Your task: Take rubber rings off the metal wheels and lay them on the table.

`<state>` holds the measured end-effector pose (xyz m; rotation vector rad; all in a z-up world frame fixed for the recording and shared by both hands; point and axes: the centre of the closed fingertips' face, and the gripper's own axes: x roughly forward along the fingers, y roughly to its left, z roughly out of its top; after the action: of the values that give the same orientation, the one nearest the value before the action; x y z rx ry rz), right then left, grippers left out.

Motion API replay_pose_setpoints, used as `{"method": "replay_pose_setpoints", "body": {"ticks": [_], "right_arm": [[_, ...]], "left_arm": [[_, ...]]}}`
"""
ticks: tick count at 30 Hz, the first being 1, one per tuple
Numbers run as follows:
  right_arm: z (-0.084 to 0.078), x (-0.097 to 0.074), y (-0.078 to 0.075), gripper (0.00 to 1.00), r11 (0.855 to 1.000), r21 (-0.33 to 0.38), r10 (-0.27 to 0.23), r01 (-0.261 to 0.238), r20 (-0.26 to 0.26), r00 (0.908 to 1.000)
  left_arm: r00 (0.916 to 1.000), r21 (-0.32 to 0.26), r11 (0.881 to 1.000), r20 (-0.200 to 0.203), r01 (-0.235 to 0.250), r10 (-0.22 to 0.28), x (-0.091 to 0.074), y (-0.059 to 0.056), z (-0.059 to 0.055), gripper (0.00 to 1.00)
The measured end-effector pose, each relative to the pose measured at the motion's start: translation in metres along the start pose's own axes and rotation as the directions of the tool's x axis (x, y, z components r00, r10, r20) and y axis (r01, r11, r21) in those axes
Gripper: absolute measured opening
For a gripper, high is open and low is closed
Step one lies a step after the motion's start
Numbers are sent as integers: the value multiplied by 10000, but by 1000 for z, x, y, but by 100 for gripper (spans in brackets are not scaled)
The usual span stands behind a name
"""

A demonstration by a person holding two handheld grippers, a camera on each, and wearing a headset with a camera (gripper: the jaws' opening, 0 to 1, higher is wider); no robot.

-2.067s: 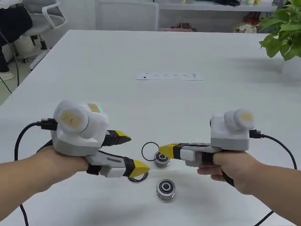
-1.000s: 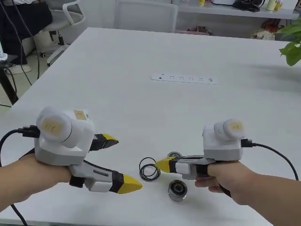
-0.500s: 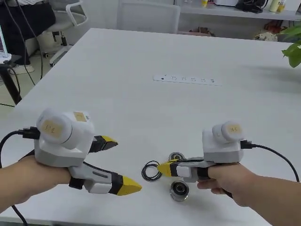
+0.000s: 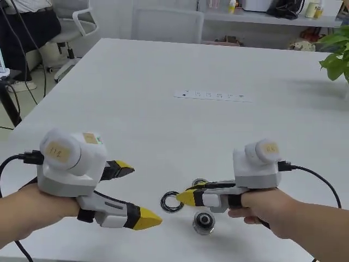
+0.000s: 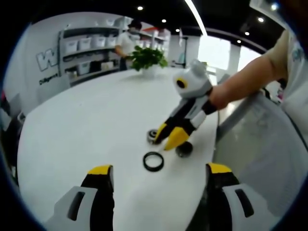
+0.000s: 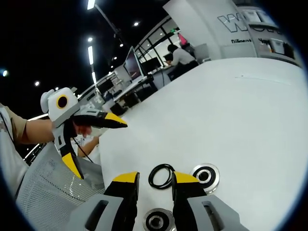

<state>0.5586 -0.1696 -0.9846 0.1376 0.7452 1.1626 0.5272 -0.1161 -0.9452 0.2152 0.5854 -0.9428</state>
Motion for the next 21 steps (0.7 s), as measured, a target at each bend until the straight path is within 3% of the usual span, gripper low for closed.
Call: {"method": "replay_pose_setpoints", "body": {"ticks": [10, 21], "right_arm": [[23, -25, 5, 41, 9996, -263, -64, 85, 789, 9969], [27, -57, 15, 56, 9881, -1503, -195, 327, 889, 9958]], "left_arm": [[9999, 51, 10000, 119, -13, 13, -3, -5, 11, 80], [9978, -142, 9995, 584, -296, 304, -17, -7, 29, 81]]}}
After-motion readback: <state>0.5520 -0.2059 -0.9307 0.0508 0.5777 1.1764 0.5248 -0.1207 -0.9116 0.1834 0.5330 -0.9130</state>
